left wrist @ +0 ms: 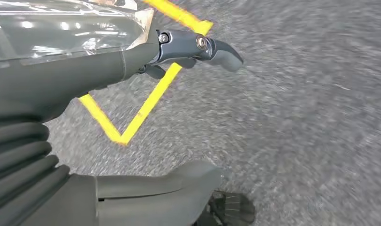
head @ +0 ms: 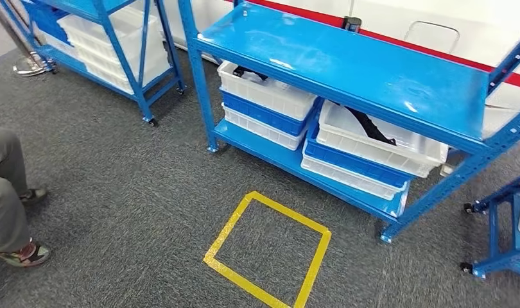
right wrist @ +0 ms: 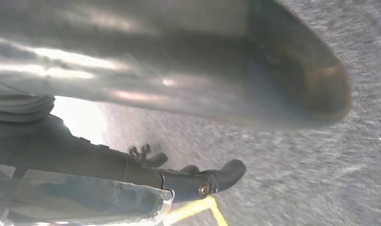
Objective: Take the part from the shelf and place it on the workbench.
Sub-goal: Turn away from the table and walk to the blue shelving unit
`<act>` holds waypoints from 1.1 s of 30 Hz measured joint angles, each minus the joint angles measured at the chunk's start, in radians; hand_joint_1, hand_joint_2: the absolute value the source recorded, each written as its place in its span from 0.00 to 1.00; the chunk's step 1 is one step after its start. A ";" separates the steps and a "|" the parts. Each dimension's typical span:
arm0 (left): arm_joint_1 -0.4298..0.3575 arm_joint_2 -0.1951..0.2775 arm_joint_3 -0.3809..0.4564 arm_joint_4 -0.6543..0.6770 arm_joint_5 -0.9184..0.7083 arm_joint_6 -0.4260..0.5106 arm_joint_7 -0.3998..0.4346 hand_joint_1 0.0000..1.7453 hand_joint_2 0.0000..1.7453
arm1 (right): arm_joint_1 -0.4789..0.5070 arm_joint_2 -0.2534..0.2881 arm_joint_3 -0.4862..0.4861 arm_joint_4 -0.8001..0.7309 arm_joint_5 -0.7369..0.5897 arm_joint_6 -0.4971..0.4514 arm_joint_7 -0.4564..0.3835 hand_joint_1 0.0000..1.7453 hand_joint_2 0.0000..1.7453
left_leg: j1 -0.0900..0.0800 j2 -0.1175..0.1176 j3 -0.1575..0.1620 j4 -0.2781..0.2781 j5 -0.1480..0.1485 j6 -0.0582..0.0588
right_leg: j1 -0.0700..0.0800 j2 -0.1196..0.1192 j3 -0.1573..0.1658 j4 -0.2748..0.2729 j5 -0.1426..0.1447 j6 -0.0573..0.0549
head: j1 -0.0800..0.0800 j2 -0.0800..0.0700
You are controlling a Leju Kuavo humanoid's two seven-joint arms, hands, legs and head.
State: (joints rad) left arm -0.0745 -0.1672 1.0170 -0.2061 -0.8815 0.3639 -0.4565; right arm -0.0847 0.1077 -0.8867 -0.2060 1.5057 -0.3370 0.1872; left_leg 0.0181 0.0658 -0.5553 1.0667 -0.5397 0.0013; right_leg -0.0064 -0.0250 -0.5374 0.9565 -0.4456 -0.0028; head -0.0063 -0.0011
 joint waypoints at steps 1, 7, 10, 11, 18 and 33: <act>0.002 0.001 0.000 0.000 0.000 0.000 0.000 0.00 1.00 | 0.000 0.002 0.000 0.000 0.000 0.000 0.000 0.00 0.00 | 0.002 -0.035 -0.025 0.059 -0.037 -0.003 | -0.006 0.012 0.001 -0.001 0.002 -0.005 | -0.003 0.000; 0.008 0.005 0.000 0.000 0.000 0.001 0.001 0.00 1.00 | 0.003 0.006 0.000 0.000 0.001 0.002 0.000 0.00 0.00 | 0.023 -0.087 -0.047 0.093 -0.007 -0.029 | -0.012 0.100 -0.002 0.018 -0.003 -0.001 | -0.007 0.000; 0.008 0.005 0.000 0.000 0.000 0.001 0.001 0.00 1.00 | 0.000 0.006 0.000 0.000 0.001 0.002 0.000 0.00 0.00 | 0.036 -0.147 0.005 -0.030 0.035 -0.032 | -0.005 0.142 -0.026 0.048 -0.012 0.022 | -0.008 0.000; 0.007 0.004 0.000 0.000 0.000 0.001 0.001 0.00 1.00 | 0.001 0.006 0.000 0.000 0.001 0.002 0.000 0.00 0.00 | 0.031 -0.147 0.004 -0.033 0.032 -0.025 | -0.002 0.154 -0.035 0.051 -0.011 0.029 | -0.007 0.000; 0.007 0.004 0.000 0.000 -0.003 0.000 0.003 0.00 1.00 | 0.002 0.006 0.000 0.000 0.001 0.000 0.000 0.00 0.00 | 0.019 -0.048 0.005 -0.040 0.037 0.025 | -0.007 0.041 -0.174 0.299 -0.114 0.043 | 0.005 0.000; 0.005 -0.018 -0.002 0.000 -0.021 -0.018 0.016 0.00 1.00 | -0.002 -0.005 -0.001 0.000 -0.014 0.001 0.008 0.00 0.00 | 0.023 -0.060 -0.043 0.144 -0.100 -0.024 | -0.019 0.021 -0.015 0.024 -0.005 0.002 | -0.007 0.000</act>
State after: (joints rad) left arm -0.0696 -0.1848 1.0154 -0.2057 -0.9026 0.3454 -0.4401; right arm -0.0864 0.1030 -0.8874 -0.2056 1.4915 -0.3362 0.1949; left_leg 0.0415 0.0059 -0.5980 1.2103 -0.6400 -0.0222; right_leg -0.0250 -0.0042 -0.5525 0.9800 -0.4501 -0.0004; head -0.0129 -0.0011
